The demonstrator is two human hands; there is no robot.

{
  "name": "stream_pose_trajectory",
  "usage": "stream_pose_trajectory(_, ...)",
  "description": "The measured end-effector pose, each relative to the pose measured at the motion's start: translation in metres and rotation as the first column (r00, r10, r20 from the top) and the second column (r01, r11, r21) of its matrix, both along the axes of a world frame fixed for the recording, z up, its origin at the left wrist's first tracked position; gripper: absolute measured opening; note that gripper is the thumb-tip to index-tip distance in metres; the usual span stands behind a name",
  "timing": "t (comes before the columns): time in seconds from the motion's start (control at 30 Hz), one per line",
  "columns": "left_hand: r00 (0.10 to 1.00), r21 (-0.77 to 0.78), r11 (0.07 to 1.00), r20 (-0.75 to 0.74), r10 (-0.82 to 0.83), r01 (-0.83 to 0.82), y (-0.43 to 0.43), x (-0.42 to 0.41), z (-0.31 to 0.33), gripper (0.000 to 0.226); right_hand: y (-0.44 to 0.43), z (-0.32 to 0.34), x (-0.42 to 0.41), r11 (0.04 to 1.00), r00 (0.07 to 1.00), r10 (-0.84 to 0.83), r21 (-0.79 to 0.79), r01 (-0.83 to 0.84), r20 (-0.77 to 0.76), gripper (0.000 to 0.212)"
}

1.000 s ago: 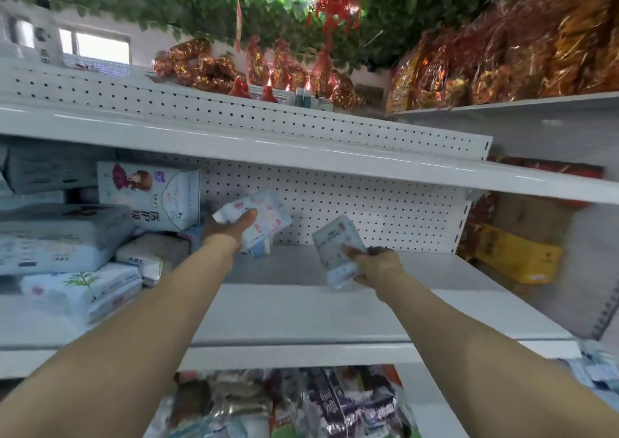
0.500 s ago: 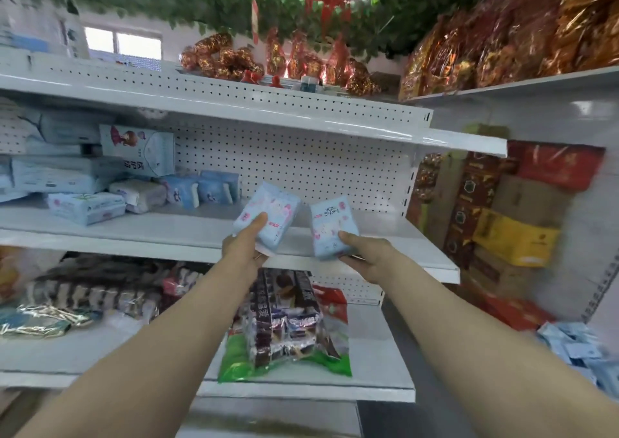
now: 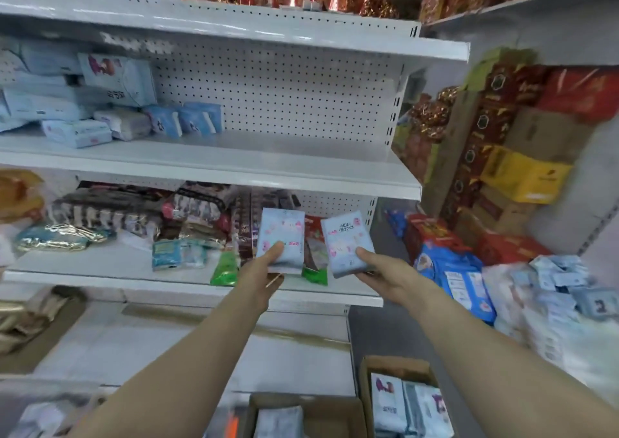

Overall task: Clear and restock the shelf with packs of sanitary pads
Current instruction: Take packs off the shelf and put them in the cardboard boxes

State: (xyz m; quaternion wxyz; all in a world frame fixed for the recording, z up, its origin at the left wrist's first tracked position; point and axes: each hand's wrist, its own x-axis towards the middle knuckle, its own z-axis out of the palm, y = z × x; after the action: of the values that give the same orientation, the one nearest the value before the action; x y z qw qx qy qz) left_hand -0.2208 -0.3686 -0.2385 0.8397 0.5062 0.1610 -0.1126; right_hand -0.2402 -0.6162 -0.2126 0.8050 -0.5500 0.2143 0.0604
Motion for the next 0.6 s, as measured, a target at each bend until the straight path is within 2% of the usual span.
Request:
stream_pose_trajectory(0.07, 0.998, 0.024, 1.000, -0.055, 0.021, -0.019, -0.004, -0.007, -0.034, 0.048, -0.004, -0.027, -0.011, 0.999, 0.997, 0.025, -0.039, -0.028, -0.070, 0.018)
stream_pose_trajectory(0.13, 0.992, 0.019, 1.000, -0.124, 0.017, -0.015, -0.007, -0.013, -0.069, 0.051, -0.009, -0.057, -0.018, 0.998, 0.990, 0.030, -0.052, -0.038, -0.140, 0.018)
stream_pose_trajectory(0.2, 0.984, 0.006, 1.000, -0.177, 0.011, -0.011, -0.007, -0.018, -0.103, 0.054, -0.014, -0.092, -0.025, 0.998, 0.975, 0.024, -0.055, -0.037, -0.222, 0.026)
stream_pose_trajectory(0.3, 0.973, 0.009, 1.000, -0.231, 0.000, 0.002, -0.011, -0.028, -0.146, 0.045, -0.022, -0.141, -0.035, 0.998, 0.941, 0.014, -0.057, -0.035, -0.339, 0.053)
stream_pose_trajectory(0.33, 0.970, 0.008, 1.000, -0.243, -0.010, 0.012, -0.012, -0.030, -0.159, 0.044, -0.023, -0.156, -0.038, 0.998, 0.930, 0.008, -0.062, -0.033, -0.368, 0.056)
stream_pose_trajectory(0.37, 0.966, 0.006, 1.000, -0.257, -0.024, 0.026, -0.012, -0.032, -0.175, 0.050, -0.025, -0.170, -0.041, 0.997, 0.920, -0.001, -0.075, -0.031, -0.393, 0.051)
stream_pose_trajectory(0.47, 0.950, 0.012, 0.998, -0.307, -0.052, 0.058, -0.009, -0.037, -0.229, 0.096, -0.026, -0.217, -0.047, 0.993, 0.881, -0.036, -0.115, -0.020, -0.472, 0.040)
stream_pose_trajectory(0.5, 0.942, 0.008, 0.998, -0.332, -0.049, 0.055, -0.008, -0.040, -0.248, 0.102, -0.026, -0.233, -0.049, 0.993, 0.867, -0.045, -0.115, -0.014, -0.496, 0.037)
stream_pose_trajectory(0.53, 0.931, 0.016, 0.999, -0.363, -0.031, 0.039, -0.006, -0.040, -0.268, 0.101, -0.025, -0.250, -0.050, 0.994, 0.855, -0.056, -0.111, -0.002, -0.515, 0.033)
stream_pose_trajectory(0.6, 0.906, 0.062, 0.998, -0.424, -0.001, 0.030, -0.007, -0.044, -0.294, 0.080, -0.021, -0.285, -0.054, 0.992, 0.825, -0.095, -0.122, 0.031, -0.557, 0.028)
